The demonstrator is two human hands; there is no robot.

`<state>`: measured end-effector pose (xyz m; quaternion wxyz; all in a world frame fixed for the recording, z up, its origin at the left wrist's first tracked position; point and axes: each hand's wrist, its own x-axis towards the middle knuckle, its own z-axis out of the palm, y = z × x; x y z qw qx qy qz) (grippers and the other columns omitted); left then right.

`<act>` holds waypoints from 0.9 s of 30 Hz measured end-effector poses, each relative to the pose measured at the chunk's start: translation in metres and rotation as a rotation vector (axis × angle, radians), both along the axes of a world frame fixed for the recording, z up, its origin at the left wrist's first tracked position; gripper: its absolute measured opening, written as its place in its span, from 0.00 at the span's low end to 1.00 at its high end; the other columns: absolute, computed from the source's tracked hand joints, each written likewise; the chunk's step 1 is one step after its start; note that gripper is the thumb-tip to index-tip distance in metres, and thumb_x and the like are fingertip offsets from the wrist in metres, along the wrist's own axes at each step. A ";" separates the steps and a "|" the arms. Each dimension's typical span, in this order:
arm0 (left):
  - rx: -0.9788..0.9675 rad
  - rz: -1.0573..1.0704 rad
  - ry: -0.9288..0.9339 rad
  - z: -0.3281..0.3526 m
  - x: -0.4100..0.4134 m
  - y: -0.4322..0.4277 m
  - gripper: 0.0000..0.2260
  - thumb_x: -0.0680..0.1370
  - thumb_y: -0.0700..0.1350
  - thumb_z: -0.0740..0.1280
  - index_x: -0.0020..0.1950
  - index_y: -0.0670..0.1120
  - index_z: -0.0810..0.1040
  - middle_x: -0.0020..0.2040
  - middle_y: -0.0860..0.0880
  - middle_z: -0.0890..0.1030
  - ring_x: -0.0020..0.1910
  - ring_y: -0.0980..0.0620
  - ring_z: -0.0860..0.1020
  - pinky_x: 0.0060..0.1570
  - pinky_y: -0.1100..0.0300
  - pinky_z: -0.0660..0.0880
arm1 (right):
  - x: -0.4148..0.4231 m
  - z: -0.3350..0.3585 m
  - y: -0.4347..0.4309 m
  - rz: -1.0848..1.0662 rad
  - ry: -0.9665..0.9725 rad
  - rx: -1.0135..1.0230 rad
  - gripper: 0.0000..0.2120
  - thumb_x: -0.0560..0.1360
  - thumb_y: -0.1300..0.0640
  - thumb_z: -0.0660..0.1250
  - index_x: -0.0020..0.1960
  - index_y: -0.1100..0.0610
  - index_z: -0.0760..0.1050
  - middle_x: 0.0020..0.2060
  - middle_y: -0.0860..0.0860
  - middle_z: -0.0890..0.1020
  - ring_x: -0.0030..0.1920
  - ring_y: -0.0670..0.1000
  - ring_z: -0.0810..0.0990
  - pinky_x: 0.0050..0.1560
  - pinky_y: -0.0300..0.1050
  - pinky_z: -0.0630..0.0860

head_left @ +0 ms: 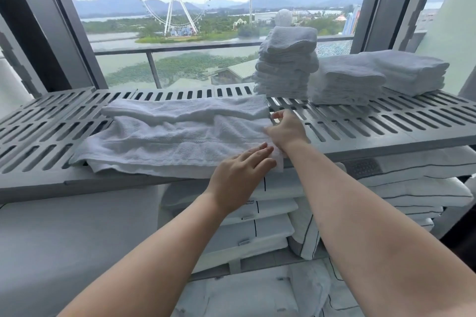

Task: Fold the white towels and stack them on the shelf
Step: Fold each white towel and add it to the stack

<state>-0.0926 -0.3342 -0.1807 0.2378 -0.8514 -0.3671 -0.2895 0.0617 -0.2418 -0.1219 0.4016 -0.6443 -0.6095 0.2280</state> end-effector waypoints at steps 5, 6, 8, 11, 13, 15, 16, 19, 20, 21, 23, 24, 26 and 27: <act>0.003 0.098 -0.021 0.004 -0.004 -0.006 0.13 0.76 0.39 0.70 0.60 0.47 0.81 0.67 0.49 0.80 0.67 0.48 0.78 0.50 0.52 0.81 | 0.001 -0.004 0.001 -0.011 -0.055 0.074 0.07 0.76 0.60 0.67 0.45 0.50 0.81 0.46 0.50 0.84 0.43 0.50 0.78 0.45 0.40 0.70; 0.003 0.083 -0.010 0.005 -0.006 -0.008 0.13 0.76 0.38 0.70 0.60 0.47 0.81 0.66 0.49 0.81 0.66 0.49 0.79 0.48 0.53 0.82 | 0.001 -0.005 0.001 -0.006 -0.063 0.079 0.10 0.76 0.61 0.66 0.43 0.50 0.82 0.45 0.50 0.85 0.43 0.50 0.78 0.44 0.40 0.71; -0.004 0.050 -0.014 0.008 -0.009 -0.009 0.13 0.75 0.36 0.70 0.58 0.46 0.82 0.64 0.51 0.82 0.64 0.51 0.81 0.42 0.55 0.81 | -0.001 -0.007 -0.001 -0.011 -0.069 0.088 0.11 0.77 0.63 0.65 0.43 0.51 0.84 0.45 0.50 0.86 0.42 0.49 0.78 0.45 0.39 0.70; -0.020 0.070 -0.018 0.014 -0.015 -0.012 0.13 0.74 0.36 0.71 0.57 0.47 0.83 0.62 0.51 0.83 0.57 0.51 0.84 0.35 0.56 0.81 | -0.004 -0.009 -0.004 -0.018 -0.088 0.109 0.13 0.76 0.64 0.63 0.45 0.52 0.84 0.48 0.52 0.85 0.46 0.51 0.79 0.48 0.40 0.73; -0.004 0.132 -0.045 0.018 -0.023 -0.015 0.11 0.75 0.38 0.72 0.55 0.48 0.84 0.58 0.52 0.85 0.53 0.50 0.85 0.34 0.56 0.81 | -0.004 -0.009 -0.006 -0.024 -0.105 0.135 0.13 0.76 0.65 0.61 0.47 0.53 0.84 0.53 0.55 0.82 0.53 0.55 0.79 0.55 0.42 0.74; 0.002 0.220 -0.095 0.022 -0.035 -0.019 0.06 0.76 0.41 0.72 0.52 0.49 0.84 0.52 0.53 0.86 0.48 0.49 0.85 0.32 0.54 0.80 | -0.003 -0.010 -0.008 -0.022 -0.119 0.165 0.13 0.76 0.65 0.61 0.50 0.54 0.83 0.57 0.58 0.79 0.57 0.58 0.78 0.58 0.44 0.73; 0.003 0.268 -0.110 0.025 -0.042 -0.022 0.04 0.77 0.43 0.71 0.50 0.49 0.84 0.50 0.53 0.85 0.47 0.48 0.84 0.31 0.54 0.79 | -0.003 -0.011 -0.010 -0.016 -0.133 0.184 0.14 0.76 0.66 0.60 0.51 0.55 0.83 0.58 0.58 0.78 0.59 0.59 0.77 0.61 0.46 0.73; -0.020 0.414 -0.107 0.033 -0.067 -0.030 0.05 0.79 0.47 0.68 0.48 0.49 0.83 0.48 0.52 0.84 0.46 0.47 0.83 0.32 0.53 0.79 | -0.007 -0.013 -0.013 0.002 -0.228 0.256 0.15 0.76 0.66 0.60 0.51 0.54 0.83 0.58 0.57 0.78 0.62 0.59 0.74 0.64 0.52 0.71; -0.031 0.450 -0.103 0.035 -0.077 -0.033 0.05 0.79 0.47 0.68 0.48 0.49 0.83 0.48 0.52 0.84 0.46 0.46 0.83 0.33 0.53 0.79 | -0.008 -0.014 -0.015 0.003 -0.279 0.278 0.15 0.76 0.65 0.61 0.52 0.54 0.84 0.57 0.56 0.79 0.61 0.59 0.74 0.64 0.52 0.70; -0.036 0.484 -0.099 0.038 -0.088 -0.036 0.05 0.78 0.47 0.69 0.48 0.48 0.83 0.48 0.51 0.84 0.45 0.46 0.83 0.35 0.53 0.79 | -0.010 -0.016 -0.017 0.010 -0.327 0.296 0.15 0.75 0.65 0.61 0.52 0.53 0.84 0.57 0.55 0.80 0.62 0.59 0.74 0.63 0.52 0.70; -0.020 0.530 -0.090 0.045 -0.107 -0.041 0.03 0.77 0.46 0.71 0.46 0.48 0.83 0.44 0.50 0.84 0.41 0.44 0.83 0.35 0.54 0.77 | -0.011 -0.017 -0.018 0.035 -0.401 0.317 0.16 0.75 0.66 0.62 0.54 0.52 0.84 0.57 0.54 0.81 0.62 0.57 0.74 0.60 0.49 0.67; 0.005 0.530 -0.076 0.048 -0.115 -0.043 0.03 0.77 0.46 0.72 0.45 0.47 0.82 0.42 0.50 0.83 0.40 0.43 0.82 0.34 0.55 0.75 | -0.011 -0.016 -0.018 0.048 -0.427 0.320 0.16 0.75 0.67 0.63 0.54 0.52 0.84 0.56 0.54 0.83 0.61 0.57 0.75 0.58 0.48 0.67; 0.094 0.477 -0.016 0.050 -0.126 -0.044 0.03 0.78 0.45 0.71 0.45 0.47 0.82 0.41 0.49 0.82 0.39 0.44 0.82 0.35 0.55 0.75 | -0.011 -0.014 -0.017 0.057 -0.458 0.307 0.15 0.76 0.66 0.64 0.52 0.51 0.85 0.54 0.55 0.84 0.58 0.57 0.77 0.57 0.48 0.69; 0.128 0.425 0.018 0.049 -0.129 -0.043 0.04 0.79 0.45 0.70 0.45 0.46 0.82 0.41 0.49 0.82 0.40 0.45 0.82 0.37 0.53 0.76 | -0.012 -0.013 -0.016 0.050 -0.462 0.290 0.16 0.75 0.66 0.64 0.52 0.50 0.85 0.53 0.55 0.85 0.58 0.58 0.77 0.60 0.49 0.71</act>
